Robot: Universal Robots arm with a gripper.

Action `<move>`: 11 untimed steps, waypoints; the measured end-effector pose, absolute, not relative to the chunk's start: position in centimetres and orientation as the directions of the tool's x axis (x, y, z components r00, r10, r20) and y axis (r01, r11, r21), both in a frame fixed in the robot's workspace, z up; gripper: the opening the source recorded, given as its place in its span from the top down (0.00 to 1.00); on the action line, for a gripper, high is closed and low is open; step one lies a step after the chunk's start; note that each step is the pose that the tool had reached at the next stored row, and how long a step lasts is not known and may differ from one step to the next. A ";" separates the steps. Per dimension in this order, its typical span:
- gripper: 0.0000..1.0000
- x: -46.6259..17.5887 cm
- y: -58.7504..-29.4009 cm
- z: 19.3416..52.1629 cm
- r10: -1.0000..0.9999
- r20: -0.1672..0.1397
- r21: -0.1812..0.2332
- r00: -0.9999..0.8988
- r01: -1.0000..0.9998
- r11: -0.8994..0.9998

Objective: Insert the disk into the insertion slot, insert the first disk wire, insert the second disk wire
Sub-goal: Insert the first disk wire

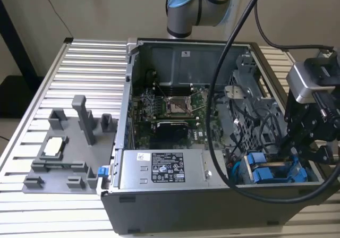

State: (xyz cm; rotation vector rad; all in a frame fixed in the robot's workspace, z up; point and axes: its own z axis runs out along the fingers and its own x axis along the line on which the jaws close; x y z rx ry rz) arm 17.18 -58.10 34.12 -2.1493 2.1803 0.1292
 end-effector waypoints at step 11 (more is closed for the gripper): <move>0.81 17.2 -58.1 33.9 -0.992 -0.114 0.006 -0.053 -0.999 0.053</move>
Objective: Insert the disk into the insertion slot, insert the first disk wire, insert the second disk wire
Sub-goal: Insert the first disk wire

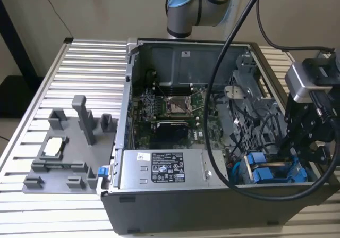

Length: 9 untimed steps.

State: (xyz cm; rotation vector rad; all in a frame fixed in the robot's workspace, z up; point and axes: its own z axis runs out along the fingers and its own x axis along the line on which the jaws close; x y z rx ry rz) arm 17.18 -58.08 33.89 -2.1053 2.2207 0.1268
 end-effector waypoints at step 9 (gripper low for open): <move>0.81 17.2 -58.0 33.8 -0.991 -0.114 0.006 -0.064 -0.998 0.064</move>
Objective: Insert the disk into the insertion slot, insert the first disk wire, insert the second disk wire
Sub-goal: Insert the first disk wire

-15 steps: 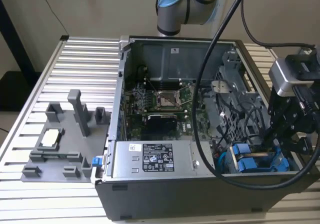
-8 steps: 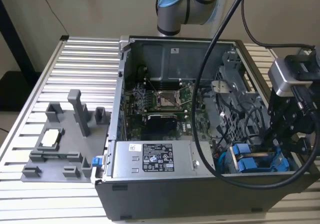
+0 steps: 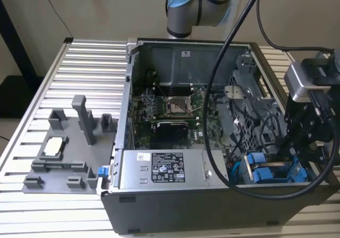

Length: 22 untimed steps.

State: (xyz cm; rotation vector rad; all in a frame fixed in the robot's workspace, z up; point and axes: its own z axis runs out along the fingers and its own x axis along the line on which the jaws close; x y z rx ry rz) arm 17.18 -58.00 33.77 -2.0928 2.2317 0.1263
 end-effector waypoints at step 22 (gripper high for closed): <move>0.73 17.2 -57.9 33.4 -0.991 -0.114 0.006 -0.065 -0.998 0.065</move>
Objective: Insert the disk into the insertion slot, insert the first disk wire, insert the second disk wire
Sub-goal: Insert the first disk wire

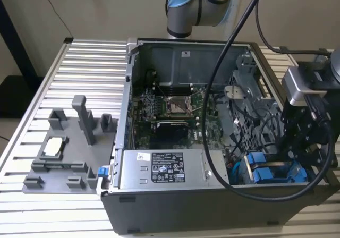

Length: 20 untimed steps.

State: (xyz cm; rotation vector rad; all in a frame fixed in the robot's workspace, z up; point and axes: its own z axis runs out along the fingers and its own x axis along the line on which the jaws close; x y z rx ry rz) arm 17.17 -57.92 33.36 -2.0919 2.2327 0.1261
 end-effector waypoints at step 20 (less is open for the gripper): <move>0.73 17.2 -57.8 38.9 -0.993 -0.100 0.005 -0.065 -0.998 0.065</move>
